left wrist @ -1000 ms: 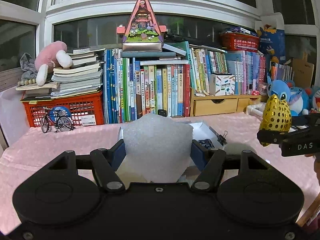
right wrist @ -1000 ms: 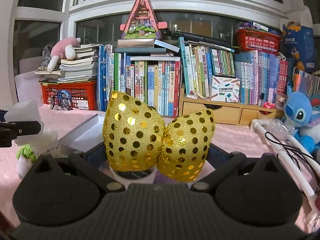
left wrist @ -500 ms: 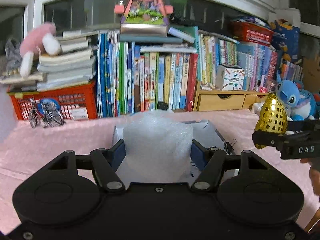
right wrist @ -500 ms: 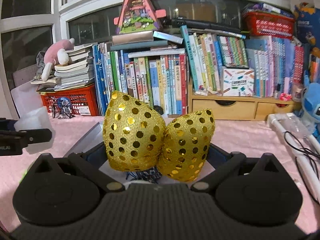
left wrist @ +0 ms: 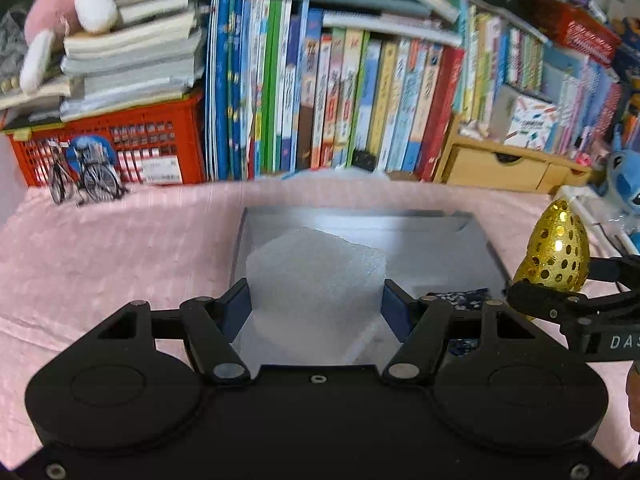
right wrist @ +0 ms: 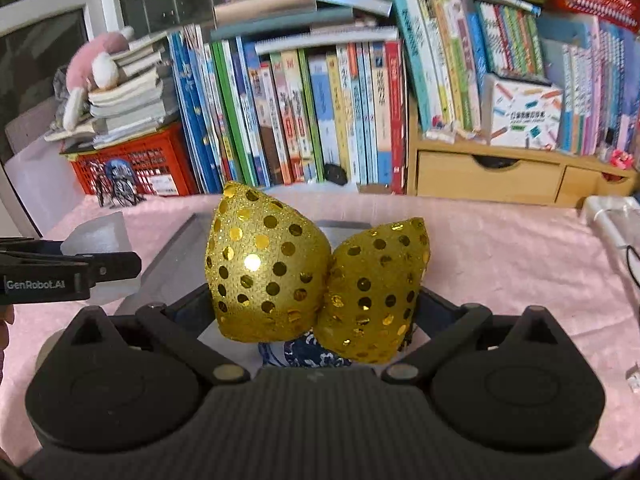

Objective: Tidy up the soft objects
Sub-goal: 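Carry the foam block and gold bow into the grey tray and release both, then move both tools back toward the remaining soft items on the table, then grasp the white fuzzy puff with the left tool while the right tool grasps the lavender pompom, then carry the white puff and lavender pompom into the grey tray and release both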

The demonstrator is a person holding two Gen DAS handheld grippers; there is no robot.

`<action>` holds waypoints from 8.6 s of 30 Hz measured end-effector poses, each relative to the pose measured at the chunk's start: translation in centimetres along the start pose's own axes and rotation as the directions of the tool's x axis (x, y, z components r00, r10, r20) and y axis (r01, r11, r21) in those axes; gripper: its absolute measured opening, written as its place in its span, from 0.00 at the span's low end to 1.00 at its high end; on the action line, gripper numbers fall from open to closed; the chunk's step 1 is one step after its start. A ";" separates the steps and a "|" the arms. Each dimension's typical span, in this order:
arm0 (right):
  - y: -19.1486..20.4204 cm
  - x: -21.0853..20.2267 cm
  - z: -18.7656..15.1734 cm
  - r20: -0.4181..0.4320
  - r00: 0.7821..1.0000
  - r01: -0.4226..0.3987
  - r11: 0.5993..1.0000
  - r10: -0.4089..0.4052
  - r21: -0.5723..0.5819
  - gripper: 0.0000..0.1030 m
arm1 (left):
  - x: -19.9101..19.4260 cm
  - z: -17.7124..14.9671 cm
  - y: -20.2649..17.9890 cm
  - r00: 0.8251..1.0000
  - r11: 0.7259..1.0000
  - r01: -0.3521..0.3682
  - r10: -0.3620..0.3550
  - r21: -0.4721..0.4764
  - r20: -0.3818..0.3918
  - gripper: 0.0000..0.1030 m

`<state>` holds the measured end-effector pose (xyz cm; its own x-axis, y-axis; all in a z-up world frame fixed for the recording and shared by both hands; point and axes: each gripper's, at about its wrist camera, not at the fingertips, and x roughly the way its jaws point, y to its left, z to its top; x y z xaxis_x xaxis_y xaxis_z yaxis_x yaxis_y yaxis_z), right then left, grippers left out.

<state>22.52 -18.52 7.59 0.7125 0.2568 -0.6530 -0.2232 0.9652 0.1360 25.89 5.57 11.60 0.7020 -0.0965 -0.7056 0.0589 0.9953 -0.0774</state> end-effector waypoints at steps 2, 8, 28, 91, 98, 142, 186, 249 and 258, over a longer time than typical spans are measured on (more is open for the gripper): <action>0.1 0.8 0.3 -0.017 1.000 0.003 1.000 -0.003 -0.009 1.00 | 1.1 0.2 0.3 1.000 1.000 -0.004 0.003 -0.015 -0.028 0.64; 0.7 3.1 1.0 -0.069 0.998 -0.006 0.999 0.004 -0.034 1.00 | 3.8 0.8 0.9 0.996 0.999 -0.023 0.020 -0.038 -0.085 0.64; 2.2 7.2 1.7 -0.143 0.989 0.021 0.993 -0.038 -0.112 1.00 | 6.8 1.4 1.3 0.984 0.998 -0.023 0.012 -0.065 -0.176 0.69; 4.9 3.6 1.4 -0.050 0.998 0.029 0.946 -0.048 -0.323 1.00 | 2.7 2.6 -0.6 0.992 0.995 0.090 -0.093 -0.042 -0.083 0.95; 4.5 1.9 1.3 -0.033 0.998 0.033 0.949 -0.045 -0.313 1.00 | 0.6 2.1 -1.2 0.995 0.997 0.079 -0.080 -0.014 -0.053 0.95; -0.2 -10.6 -12.7 0.280 0.956 0.148 0.968 -0.088 -0.204 1.00 | -14.0 -16.6 -1.5 0.938 0.976 0.030 -0.102 0.215 0.332 0.95; -0.2 -7.2 -18.2 0.243 0.947 0.284 0.899 -0.209 -0.334 0.60 | -10.4 -25.9 4.5 0.945 0.980 -0.199 0.185 0.023 0.270 0.72; -0.6 -9.7 -12.9 0.349 0.903 0.343 0.908 -0.249 -0.241 0.37 | -15.2 -18.7 5.5 0.911 0.992 -0.124 0.123 -0.023 0.393 0.51; -1.1 -10.9 -10.5 0.348 0.909 0.305 0.936 -0.230 -0.178 0.37 | -16.0 -14.5 4.9 0.905 0.998 -0.066 0.060 -0.001 0.422 0.51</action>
<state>8.00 -22.92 6.71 0.9304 0.0285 -0.3655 -0.1100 0.9727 -0.2043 4.66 11.82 12.25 0.9381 -0.0218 -0.3457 0.0119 0.9995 -0.0309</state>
